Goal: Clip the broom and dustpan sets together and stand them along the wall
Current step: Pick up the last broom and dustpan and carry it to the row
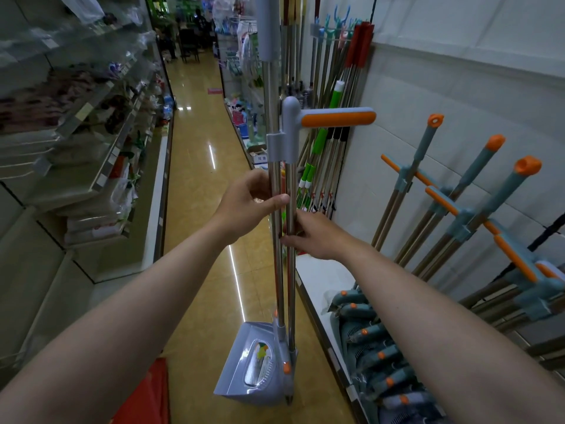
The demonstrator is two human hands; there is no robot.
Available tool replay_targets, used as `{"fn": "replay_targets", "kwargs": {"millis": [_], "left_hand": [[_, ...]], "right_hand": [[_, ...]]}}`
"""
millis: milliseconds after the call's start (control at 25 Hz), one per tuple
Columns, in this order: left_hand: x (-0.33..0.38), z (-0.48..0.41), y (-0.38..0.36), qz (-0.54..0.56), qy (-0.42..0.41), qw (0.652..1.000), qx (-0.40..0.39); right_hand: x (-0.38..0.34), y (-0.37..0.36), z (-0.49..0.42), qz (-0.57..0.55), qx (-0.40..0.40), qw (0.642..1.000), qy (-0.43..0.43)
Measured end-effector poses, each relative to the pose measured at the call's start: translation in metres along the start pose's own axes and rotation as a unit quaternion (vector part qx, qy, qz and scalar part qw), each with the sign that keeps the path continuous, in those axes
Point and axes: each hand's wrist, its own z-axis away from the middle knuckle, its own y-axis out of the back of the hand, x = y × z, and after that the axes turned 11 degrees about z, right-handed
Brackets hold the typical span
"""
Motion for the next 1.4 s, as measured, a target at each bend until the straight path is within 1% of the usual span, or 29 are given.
{"fn": "replay_targets", "kwargs": {"millis": [120, 240, 360, 480, 560, 640, 720, 800, 840, 920, 1000, 1040, 1120, 1200, 1320, 1400], "left_hand": [[0.003, -0.002, 0.0, 0.035, 0.012, 0.998, -0.046], [-0.001, 0.0, -0.007, 0.039, 0.013, 0.997, -0.065], [-0.007, -0.001, -0.017, 0.068, 0.015, 0.994, -0.084], [-0.004, -0.007, -0.031, 0.121, 0.063, 0.985, -0.103], [0.001, -0.013, -0.045, 0.163, 0.098, 0.974, -0.12], [0.005, -0.017, -0.065, 0.188, 0.107, 0.967, -0.137], [0.007, -0.014, -0.083, 0.207, 0.108, 0.966, -0.11], [0.01, -0.007, -0.108, 0.203, 0.092, 0.973, -0.068], [0.013, -0.001, -0.119, 0.193, 0.082, 0.976, -0.061], [0.01, 0.011, -0.137, 0.193, 0.07, 0.977, -0.065], [0.003, 0.021, -0.147, 0.213, 0.074, 0.967, -0.116], [-0.002, 0.026, -0.151, 0.217, 0.078, 0.962, -0.148], [-0.009, 0.036, -0.161, 0.214, 0.08, 0.951, -0.207], [-0.013, 0.05, -0.172, 0.219, 0.08, 0.939, -0.253], [-0.012, 0.076, -0.193, 0.216, 0.061, 0.914, -0.337], [-0.006, 0.087, -0.205, 0.232, 0.063, 0.894, -0.378]], "right_hand": [[0.002, -0.005, 0.003, -0.002, -0.009, 1.0, -0.004], [0.009, -0.009, 0.009, -0.007, -0.017, 1.0, -0.004], [0.02, -0.007, 0.018, -0.008, -0.025, 1.0, -0.008], [0.028, -0.006, 0.025, -0.011, -0.031, 0.999, -0.014], [0.033, -0.003, 0.032, 0.007, -0.043, 0.999, -0.015], [0.036, 0.003, 0.041, 0.035, -0.055, 0.998, -0.012], [0.039, 0.007, 0.049, -0.001, -0.054, 0.998, -0.028], [0.044, 0.009, 0.064, -0.084, -0.05, 0.994, -0.05], [0.049, 0.004, 0.073, -0.125, -0.045, 0.989, -0.065], [0.048, -0.009, 0.091, -0.148, -0.024, 0.984, -0.091], [0.045, -0.021, 0.107, -0.137, 0.002, 0.981, -0.135], [0.045, -0.026, 0.115, -0.131, 0.028, 0.976, -0.17], [0.05, -0.037, 0.134, -0.133, 0.078, 0.956, -0.25], [0.053, -0.047, 0.161, -0.145, 0.097, 0.937, -0.302], [0.049, -0.059, 0.211, -0.128, 0.105, 0.925, -0.342], [0.045, -0.059, 0.237, -0.107, 0.103, 0.927, -0.344]]}}
